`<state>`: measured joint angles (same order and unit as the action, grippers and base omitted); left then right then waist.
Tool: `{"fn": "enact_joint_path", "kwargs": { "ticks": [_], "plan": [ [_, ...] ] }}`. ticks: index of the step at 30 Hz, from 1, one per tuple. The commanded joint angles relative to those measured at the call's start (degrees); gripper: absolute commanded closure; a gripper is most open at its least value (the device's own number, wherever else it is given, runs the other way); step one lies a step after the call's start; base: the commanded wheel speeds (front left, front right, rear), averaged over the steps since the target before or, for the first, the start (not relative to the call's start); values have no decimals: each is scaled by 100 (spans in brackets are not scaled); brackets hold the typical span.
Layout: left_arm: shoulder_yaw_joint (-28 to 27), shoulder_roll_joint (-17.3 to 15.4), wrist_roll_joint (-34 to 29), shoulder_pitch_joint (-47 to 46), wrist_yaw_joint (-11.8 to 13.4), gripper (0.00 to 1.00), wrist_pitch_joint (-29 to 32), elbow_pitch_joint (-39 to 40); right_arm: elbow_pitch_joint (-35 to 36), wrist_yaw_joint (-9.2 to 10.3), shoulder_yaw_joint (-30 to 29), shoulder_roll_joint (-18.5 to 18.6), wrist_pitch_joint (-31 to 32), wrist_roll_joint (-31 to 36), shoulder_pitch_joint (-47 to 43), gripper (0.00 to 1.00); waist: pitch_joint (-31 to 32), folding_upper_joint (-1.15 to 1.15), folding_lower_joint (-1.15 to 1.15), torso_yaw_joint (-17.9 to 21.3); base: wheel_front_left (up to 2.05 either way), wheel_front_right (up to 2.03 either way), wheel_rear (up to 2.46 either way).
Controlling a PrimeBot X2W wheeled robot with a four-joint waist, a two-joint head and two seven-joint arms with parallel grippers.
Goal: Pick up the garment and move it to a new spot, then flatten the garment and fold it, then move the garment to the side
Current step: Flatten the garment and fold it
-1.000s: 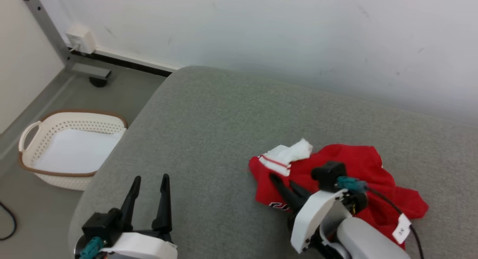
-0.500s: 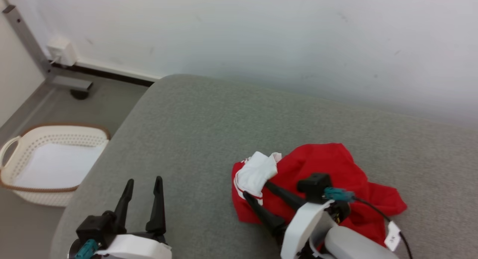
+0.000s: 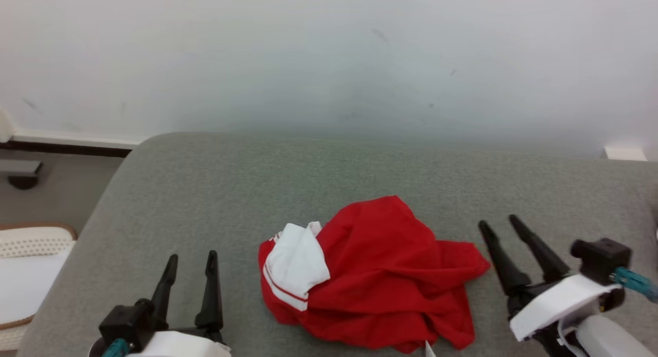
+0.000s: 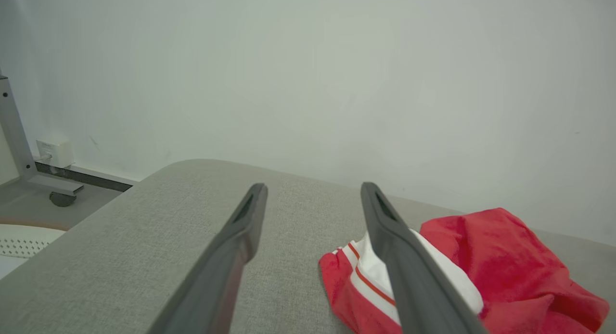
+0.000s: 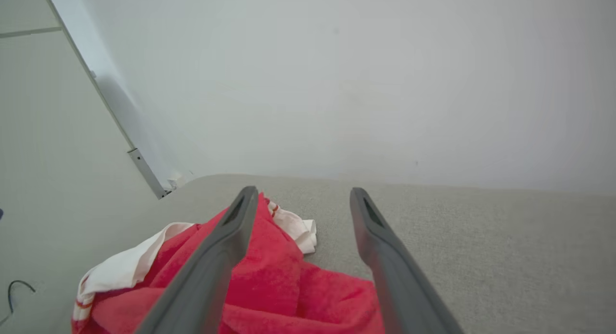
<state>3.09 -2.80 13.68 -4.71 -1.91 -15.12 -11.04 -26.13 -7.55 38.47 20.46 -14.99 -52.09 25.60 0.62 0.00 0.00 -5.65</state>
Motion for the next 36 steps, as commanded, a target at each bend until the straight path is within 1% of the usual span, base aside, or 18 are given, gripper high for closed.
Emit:
{"fn": "enact_joint_path", "kwargs": {
  "ticks": [1,2,6,11,14,20,24,27,31,33,36],
  "plan": [
    [-22,-20,-97,45,-1,0,-1,9,103,13,-243,-7,-12,139,-210,0,-20,0,0,119,0,0,0],
    [-21,-20,-130,38,-21,0,-1,6,315,13,-708,-88,-9,386,-568,0,-33,0,0,198,0,0,0],
    [-43,-21,-139,9,-56,0,-1,-24,629,13,-1291,-301,-9,823,-1042,0,-42,0,0,319,0,0,0],
    [-32,-20,-217,-72,-101,0,-1,-78,839,13,-1590,-494,-10,1125,-1338,0,-17,0,0,377,0,0,0],
    [-20,-20,-262,-125,-148,0,-1,-104,925,13,-1724,-542,-6,1251,-1429,0,-19,0,0,390,0,0,0],
    [236,-20,-237,-526,-296,0,53,-450,1025,13,-2115,-606,-7,1579,-1582,0,-85,0,0,409,0,0,0],
    [504,-20,-131,-959,-374,0,521,-698,1078,13,-2257,-700,15,1721,-1611,0,-204,0,0,522,0,0,0],
    [649,-25,-71,-1233,-395,0,1042,-929,1088,13,-2328,-784,34,1802,-1608,0,-270,0,0,654,0,0,0],
    [682,-103,-112,-1586,-282,0,1745,-1217,1082,13,-2356,-903,51,1858,-1548,0,-369,0,0,906,0,0,0],
    [648,-171,-154,-1773,-193,0,1990,-1282,1063,12,-2374,-942,48,1881,-1529,0,-410,0,0,1036,0,0,0],
    [603,-256,-107,-1887,-95,0,2481,-1509,1028,12,-2387,-997,47,1875,-1521,0,-440,0,0,1197,0,0,0]
  ]
}}
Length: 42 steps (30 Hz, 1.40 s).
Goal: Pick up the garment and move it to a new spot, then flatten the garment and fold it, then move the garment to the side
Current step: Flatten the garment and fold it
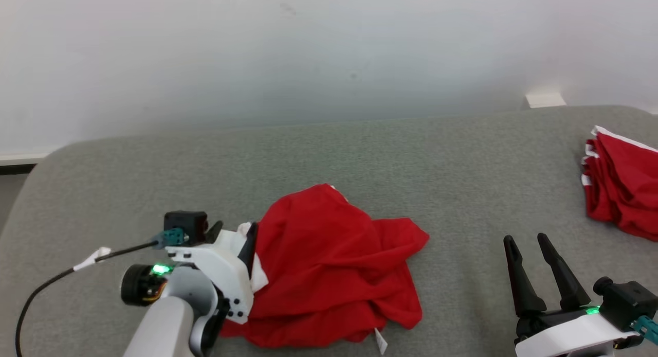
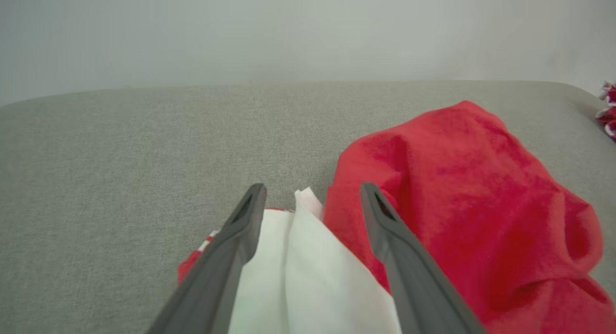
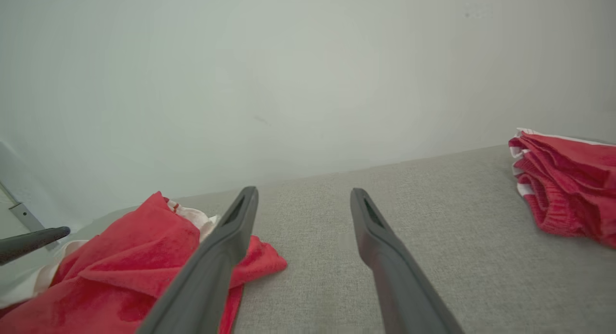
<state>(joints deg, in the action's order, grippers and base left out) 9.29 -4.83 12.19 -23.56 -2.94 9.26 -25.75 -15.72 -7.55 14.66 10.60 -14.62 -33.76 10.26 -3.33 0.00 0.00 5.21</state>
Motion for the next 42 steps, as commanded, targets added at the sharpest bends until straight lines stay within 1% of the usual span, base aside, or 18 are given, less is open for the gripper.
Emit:
{"fn": "enact_joint_path", "kwargs": {
  "ticks": [1,3,8,12,13,15,16,21,25,29,33,38,42],
  "plan": [
    [-40,-103,60,-53,36,0,199,-103,-14,13,3,-23,10,41,16,0,-53,0,0,162,0,0,0],
    [-79,-172,90,-162,77,0,424,-216,-18,13,-9,-31,8,28,16,0,-72,0,0,237,0,0,0],
    [-162,-259,173,-195,164,0,715,-442,-42,13,-24,-41,6,15,15,0,-82,0,0,334,0,0,0],
    [-87,-314,204,-169,47,1,1038,-629,-55,13,-29,-56,10,5,17,0,-83,0,0,370,0,0,0],
    [-84,-327,216,-174,35,23,1072,-642,-57,13,-33,-58,13,0,13,0,-84,0,0,371,0,0,0],
    [-105,-315,258,-193,73,80,1029,-627,-59,13,-41,-60,13,-6,9,0,-91,0,0,361,0,0,0],
    [-99,-307,264,-206,73,100,1020,-625,-61,13,-49,-64,12,-9,6,0,-90,0,0,348,0,0,0],
    [-76,-236,337,-241,47,100,882,-561,-91,13,-103,-67,7,20,-30,0,-26,0,0,225,0,0,0],
    [-152,-181,431,-228,121,100,525,-345,-86,13,-125,-40,16,22,-102,0,72,0,0,18,0,0,0],
    [-232,-151,509,-45,187,100,151,-73,-54,13,-157,-9,34,28,-156,0,154,0,0,-303,0,0,0],
    [-302,-190,501,304,308,100,-64,300,-11,12,-218,16,48,41,-246,0,195,0,0,-678,0,0,0],
    [-301,-282,515,850,290,100,-240,826,42,13,-313,39,93,74,-315,0,204,0,0,-1143,0,0,0],
    [-378,-346,524,1130,346,100,-414,1062,93,13,-369,59,139,107,-361,0,225,0,0,-1474,0,0,0]
  ]
}}
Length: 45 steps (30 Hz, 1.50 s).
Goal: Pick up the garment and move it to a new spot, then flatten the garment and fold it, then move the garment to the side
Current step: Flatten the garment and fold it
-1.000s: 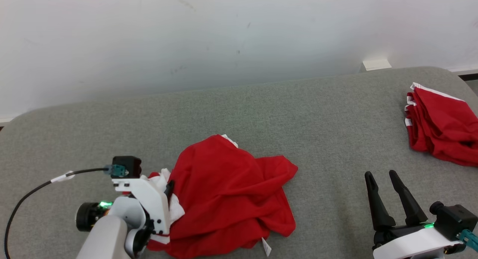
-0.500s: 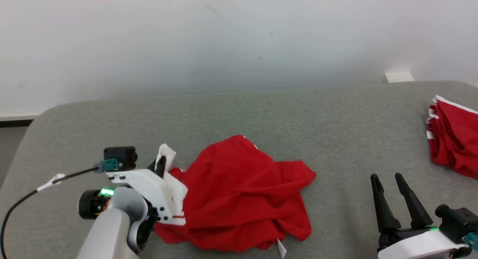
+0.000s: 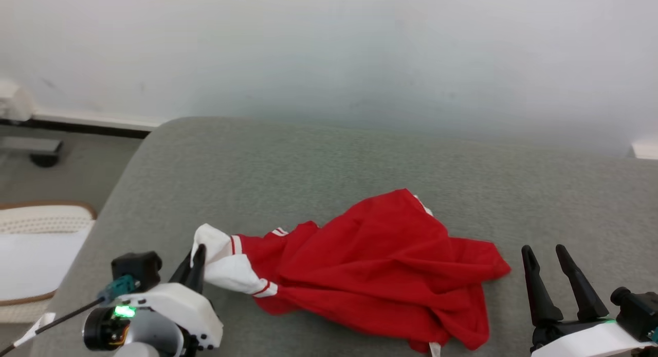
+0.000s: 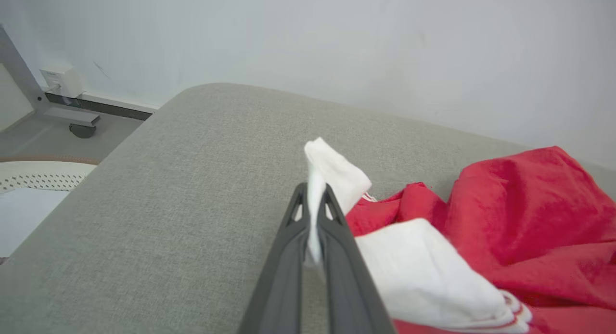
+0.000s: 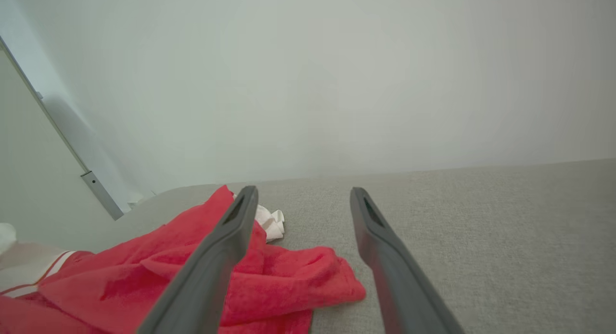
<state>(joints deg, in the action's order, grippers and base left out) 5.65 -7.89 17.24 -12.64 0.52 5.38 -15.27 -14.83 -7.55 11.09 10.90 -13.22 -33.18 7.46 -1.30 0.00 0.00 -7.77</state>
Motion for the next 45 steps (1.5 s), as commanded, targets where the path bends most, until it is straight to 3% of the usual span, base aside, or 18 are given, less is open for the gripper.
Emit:
{"fn": "enact_joint_path", "kwargs": {
  "ticks": [1,9,10,11,12,13,20,29,41,45],
  "plan": [
    [-38,-61,14,91,21,100,-73,20,28,13,-6,29,14,61,-77,0,30,0,0,-235,0,0,0],
    [43,-134,-4,407,-126,100,-531,-655,63,13,26,0,126,95,-91,0,109,0,0,-469,0,0,0],
    [28,-100,42,425,-136,86,-609,-767,52,13,34,5,135,97,-94,0,114,0,0,-474,0,0,0],
    [53,-102,21,448,-162,64,-659,-898,41,13,43,7,134,99,-99,0,121,0,0,-474,0,0,0],
    [91,-114,-15,454,-199,15,-732,-1012,37,13,51,7,140,101,-109,0,129,0,0,-471,0,0,0],
    [79,-91,25,431,-217,0,-810,-1099,35,13,56,5,146,102,-117,0,140,0,0,-470,0,0,0],
    [52,-74,38,244,-170,0,-1252,-1200,58,13,52,74,185,114,-170,0,191,0,0,-425,0,0,0],
    [387,78,-275,239,-201,0,-1913,-502,43,13,-73,42,152,201,-225,0,208,0,0,-284,0,0,0],
    [587,263,-440,317,-248,0,-2055,-389,-139,13,-26,94,265,441,-121,0,108,0,0,-76,0,0,0],
    [526,294,-442,277,-225,0,-2057,-356,-308,13,131,91,717,287,6,0,22,0,0,-73,0,0,0]
  ]
}}
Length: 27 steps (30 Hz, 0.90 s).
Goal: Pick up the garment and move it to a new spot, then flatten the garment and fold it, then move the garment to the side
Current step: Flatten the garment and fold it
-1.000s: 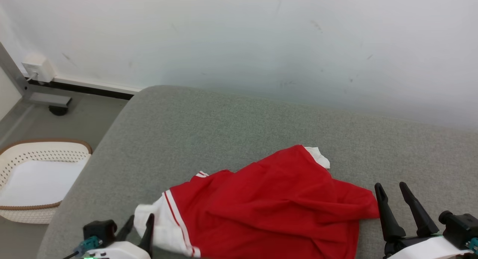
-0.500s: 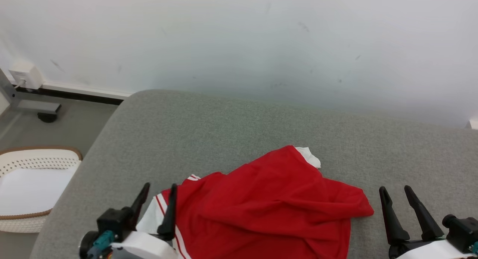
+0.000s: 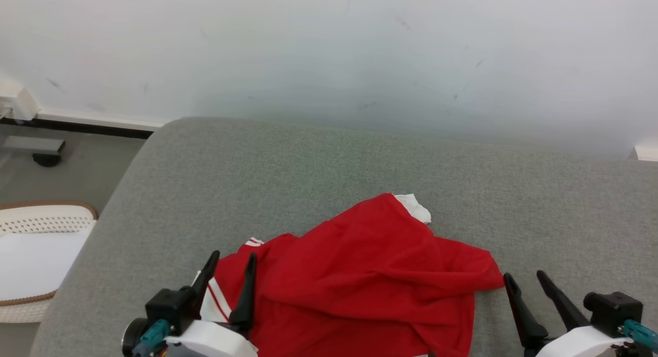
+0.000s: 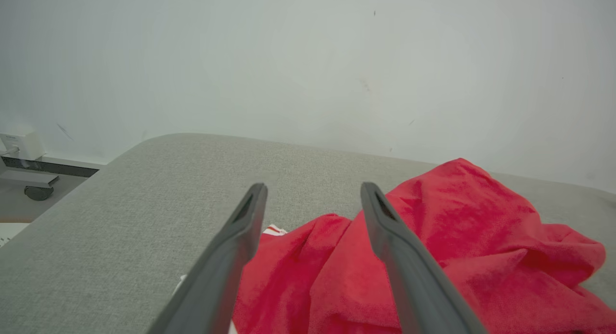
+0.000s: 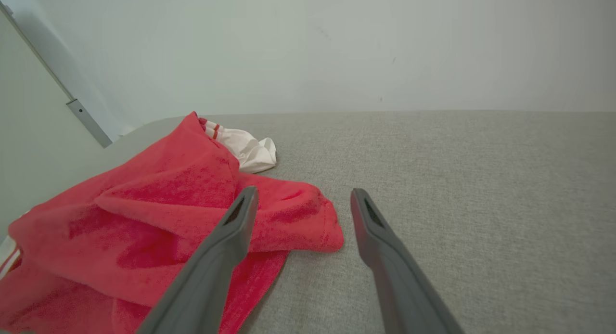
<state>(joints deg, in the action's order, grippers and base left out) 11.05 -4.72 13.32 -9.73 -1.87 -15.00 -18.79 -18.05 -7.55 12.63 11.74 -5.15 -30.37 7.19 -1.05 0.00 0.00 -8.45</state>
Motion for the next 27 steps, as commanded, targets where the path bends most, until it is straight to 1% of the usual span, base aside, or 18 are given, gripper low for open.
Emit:
{"fn": "enact_joint_path", "kwargs": {
  "ticks": [1,4,9,12,17,18,19,21,24,27],
  "plan": [
    [-26,-15,-38,-29,21,0,-19,-6,-36,13,13,17,51,-37,72,0,-21,0,0,-17,0,0,0],
    [-29,23,-19,-67,3,0,-15,-16,-204,13,79,15,422,-219,196,0,-81,0,0,-82,0,0,0],
    [-62,54,3,-123,-37,0,-16,-7,-543,13,158,-20,756,-466,579,0,-201,0,0,-211,0,0,0],
    [-93,66,-1,-164,-52,0,-16,-22,-981,13,118,-42,1007,-525,809,0,-279,0,0,-312,0,0,0],
    [-135,95,15,-202,-78,0,-16,-26,-1720,13,19,-140,1252,-360,1130,0,-403,0,0,-499,0,0,0],
    [-134,101,20,-206,-88,0,-16,-29,-1861,13,6,-166,1264,-331,1148,9,-417,0,0,-536,0,0,0],
    [-145,106,25,-204,-86,0,-17,-35,-1966,12,7,-190,1281,-312,1179,44,-426,0,0,-564,0,0,0],
    [-160,116,32,-198,-94,0,-16,-43,-2121,12,4,-225,1245,-287,1214,100,-437,0,0,-606,0,0,0],
    [-189,125,17,-173,-101,0,-16,-54,-2175,12,27,-204,1097,-321,1245,100,-408,0,0,-627,0,0,0],
    [-221,127,-14,-136,-105,0,-16,-77,-2042,13,71,-129,954,-403,1348,100,-340,0,0,-610,0,0,0]
  ]
}}
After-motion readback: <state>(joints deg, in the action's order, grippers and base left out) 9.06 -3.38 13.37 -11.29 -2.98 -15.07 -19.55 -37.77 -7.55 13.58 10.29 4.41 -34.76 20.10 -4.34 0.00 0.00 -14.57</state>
